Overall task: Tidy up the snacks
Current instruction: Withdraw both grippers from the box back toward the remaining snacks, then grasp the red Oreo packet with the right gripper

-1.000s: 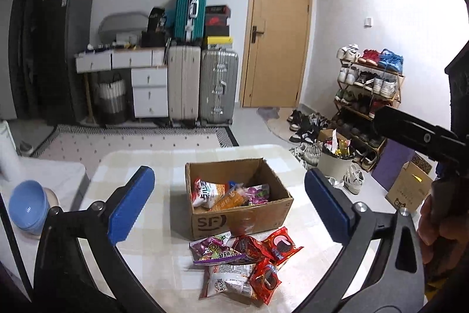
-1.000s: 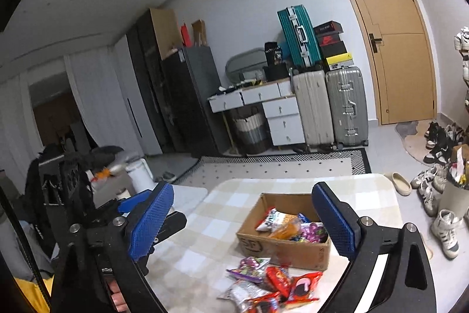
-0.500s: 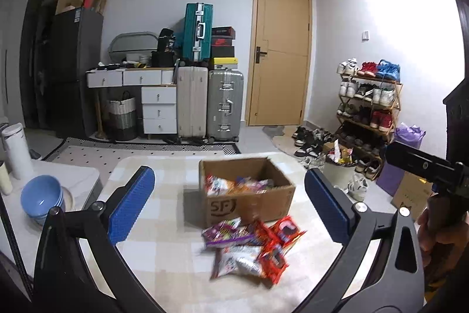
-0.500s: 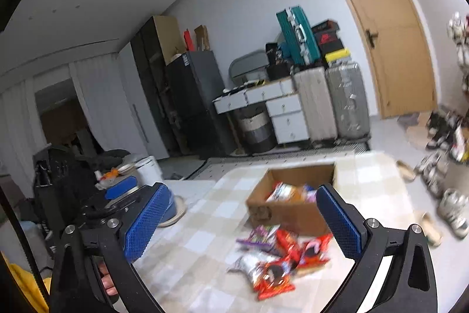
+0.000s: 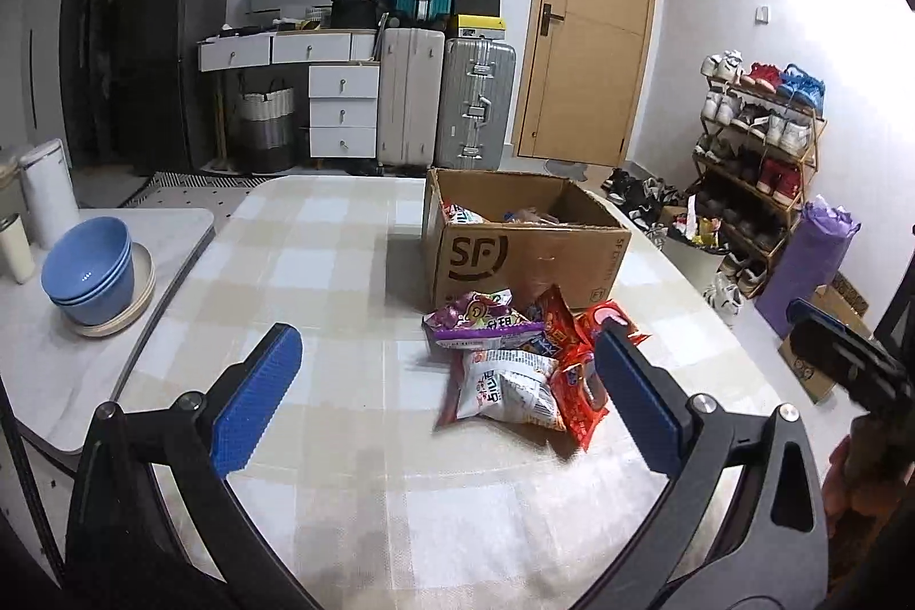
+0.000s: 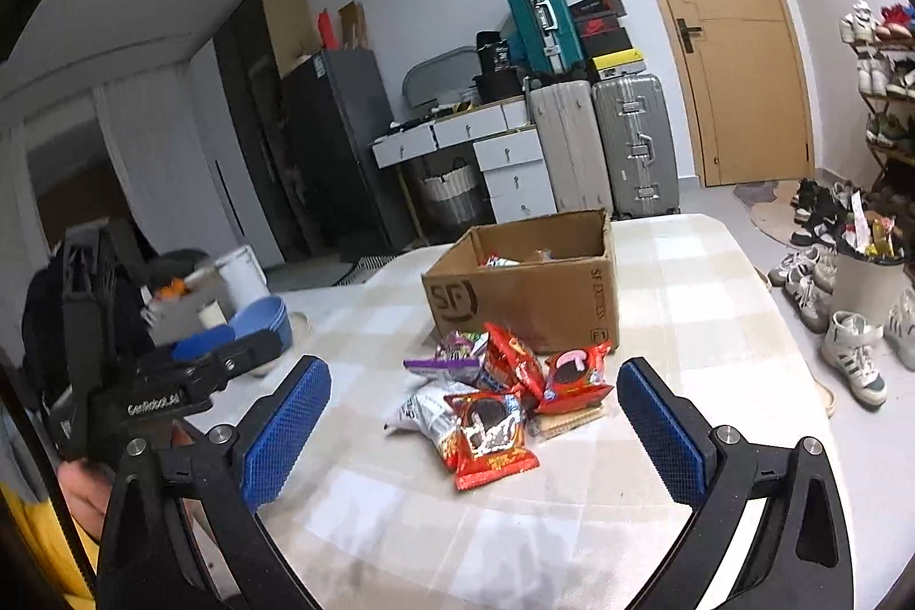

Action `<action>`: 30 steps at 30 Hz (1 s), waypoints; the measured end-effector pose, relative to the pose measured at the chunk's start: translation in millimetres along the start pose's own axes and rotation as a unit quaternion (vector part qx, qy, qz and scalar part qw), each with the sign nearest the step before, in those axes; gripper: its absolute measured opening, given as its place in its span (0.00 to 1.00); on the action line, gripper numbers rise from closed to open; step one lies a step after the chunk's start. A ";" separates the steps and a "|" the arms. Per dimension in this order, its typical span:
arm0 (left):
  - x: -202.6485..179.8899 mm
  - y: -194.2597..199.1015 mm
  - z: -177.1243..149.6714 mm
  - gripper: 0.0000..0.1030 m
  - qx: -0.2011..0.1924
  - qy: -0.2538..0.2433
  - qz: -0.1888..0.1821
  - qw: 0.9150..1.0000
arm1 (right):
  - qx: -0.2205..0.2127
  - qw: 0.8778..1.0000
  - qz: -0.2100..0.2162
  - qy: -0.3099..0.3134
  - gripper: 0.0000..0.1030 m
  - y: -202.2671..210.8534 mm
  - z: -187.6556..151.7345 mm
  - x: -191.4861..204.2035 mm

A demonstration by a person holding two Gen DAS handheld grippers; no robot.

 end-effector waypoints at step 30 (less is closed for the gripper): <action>25.0 -139.6 -45.4 0.99 0.118 0.042 -0.002 0.992 | 0.181 0.983 0.009 -0.032 0.99 -140.4 -48.4 -19.7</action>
Point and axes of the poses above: each gripper's, at about its wrist camera, not at the fingertips, and y roughly against the way its jaws point, x to its left, z to its top, the point moved 2 cm from there along -y, roughly the way its jaws point, and after that the axes turned 10 degrees about -z, right-handed, at the moved point
